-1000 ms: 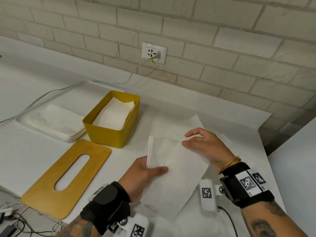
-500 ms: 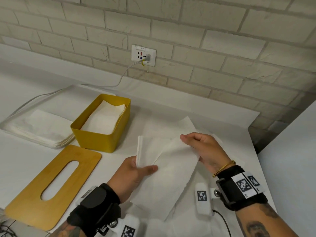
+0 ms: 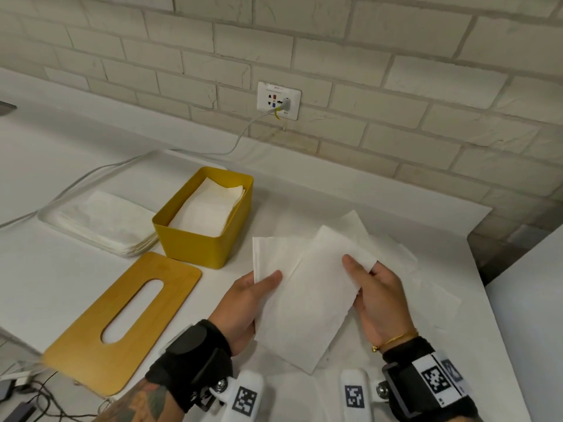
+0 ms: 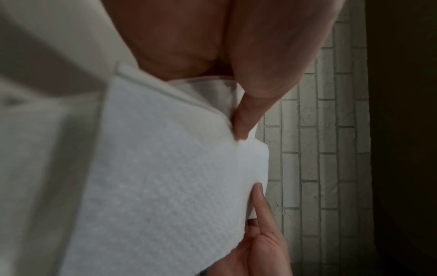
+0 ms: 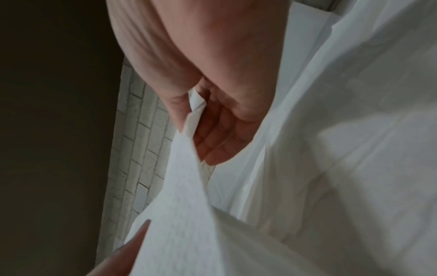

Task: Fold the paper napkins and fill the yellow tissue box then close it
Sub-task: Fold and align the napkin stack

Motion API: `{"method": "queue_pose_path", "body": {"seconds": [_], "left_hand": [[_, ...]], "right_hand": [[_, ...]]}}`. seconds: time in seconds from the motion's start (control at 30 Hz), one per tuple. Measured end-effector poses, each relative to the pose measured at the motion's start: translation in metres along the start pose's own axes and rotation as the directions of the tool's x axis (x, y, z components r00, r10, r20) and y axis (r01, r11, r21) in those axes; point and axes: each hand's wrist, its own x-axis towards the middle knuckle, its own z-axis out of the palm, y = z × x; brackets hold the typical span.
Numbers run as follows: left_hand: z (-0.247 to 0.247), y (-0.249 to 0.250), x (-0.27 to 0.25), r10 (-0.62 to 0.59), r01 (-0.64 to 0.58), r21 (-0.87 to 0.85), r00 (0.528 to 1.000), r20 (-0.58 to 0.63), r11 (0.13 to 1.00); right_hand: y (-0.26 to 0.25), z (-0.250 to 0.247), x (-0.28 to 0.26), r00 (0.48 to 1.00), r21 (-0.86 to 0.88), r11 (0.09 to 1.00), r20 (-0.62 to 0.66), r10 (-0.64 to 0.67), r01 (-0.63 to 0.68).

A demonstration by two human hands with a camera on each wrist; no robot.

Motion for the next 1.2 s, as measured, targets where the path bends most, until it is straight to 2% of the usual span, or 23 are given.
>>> {"method": "queue_pose_path", "body": {"seconds": [0.1, 0.2, 0.27, 0.3, 0.5, 0.7, 0.97, 1.1, 1.2], "left_hand": [[-0.006, 0.008, 0.0, 0.016, -0.017, -0.039, 0.999, -0.045, 0.999], [-0.01, 0.016, 0.0, 0.046, -0.049, -0.034, 0.997, -0.065, 0.998], [-0.009, 0.019, 0.001, 0.069, -0.07, -0.017, 0.997, -0.046, 0.997], [-0.007, 0.02, 0.0, 0.086, -0.086, -0.008, 0.996, -0.026, 0.996], [0.013, 0.02, -0.009, 0.148, -0.151, 0.014, 0.982, 0.113, 0.988], [0.01, 0.014, -0.011, 0.086, -0.087, 0.009, 0.991, 0.103, 0.996], [0.013, 0.014, -0.009, 0.12, -0.133, 0.11, 0.986, 0.116, 0.985], [0.01, 0.018, -0.007, 0.148, -0.154, 0.068, 0.985, 0.086, 0.986], [0.007, 0.026, -0.005, 0.188, -0.188, 0.016, 0.982, 0.025, 0.982]], "right_hand": [[-0.023, -0.01, -0.004, 0.989, 0.018, 0.997, 0.122, -0.081, 0.08], [-0.051, -0.013, -0.015, 0.906, -0.051, 0.985, 0.403, -0.131, 0.165], [-0.06, -0.005, -0.02, 0.857, -0.087, 0.982, 0.504, -0.103, 0.169], [-0.061, 0.0, -0.02, 0.852, -0.099, 0.981, 0.516, -0.091, 0.165], [-0.039, 0.033, -0.003, 0.91, -0.335, 0.912, 0.405, -0.087, 0.236], [-0.023, 0.036, 0.005, 0.957, -0.39, 0.905, 0.286, -0.058, 0.172], [-0.017, 0.04, 0.007, 0.969, -0.393, 0.91, 0.243, -0.034, 0.131], [-0.009, 0.041, -0.002, 0.96, -0.319, 0.946, 0.278, 0.029, 0.064], [0.005, 0.041, -0.006, 0.948, -0.374, 0.927, 0.306, 0.091, 0.032]]}}
